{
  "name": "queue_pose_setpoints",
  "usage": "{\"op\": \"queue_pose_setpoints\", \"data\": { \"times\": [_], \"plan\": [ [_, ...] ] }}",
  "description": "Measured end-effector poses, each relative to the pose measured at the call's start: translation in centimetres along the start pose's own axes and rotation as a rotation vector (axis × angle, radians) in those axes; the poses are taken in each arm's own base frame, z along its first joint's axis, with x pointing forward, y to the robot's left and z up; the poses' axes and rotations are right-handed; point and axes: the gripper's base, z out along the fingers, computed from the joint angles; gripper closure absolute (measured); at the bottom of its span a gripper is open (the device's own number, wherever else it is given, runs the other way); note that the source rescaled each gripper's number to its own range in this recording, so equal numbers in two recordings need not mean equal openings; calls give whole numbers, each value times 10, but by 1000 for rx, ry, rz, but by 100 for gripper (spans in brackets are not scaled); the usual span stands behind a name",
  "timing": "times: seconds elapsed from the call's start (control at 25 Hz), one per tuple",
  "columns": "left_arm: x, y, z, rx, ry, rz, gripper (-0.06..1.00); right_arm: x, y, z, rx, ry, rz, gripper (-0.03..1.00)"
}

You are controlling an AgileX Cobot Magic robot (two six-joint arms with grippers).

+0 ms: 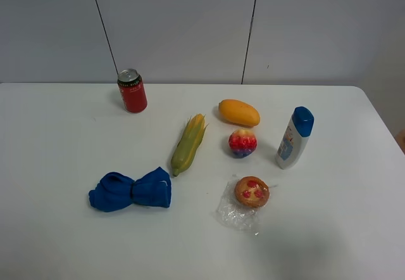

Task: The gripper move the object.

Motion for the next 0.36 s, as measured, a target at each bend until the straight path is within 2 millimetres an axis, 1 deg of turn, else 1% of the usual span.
{"op": "queue_pose_setpoints", "data": {
  "times": [0.36],
  "plan": [
    [0,0,0,0,0,0,-6,0,0,0,0,0,0,-3]
  ]
}}
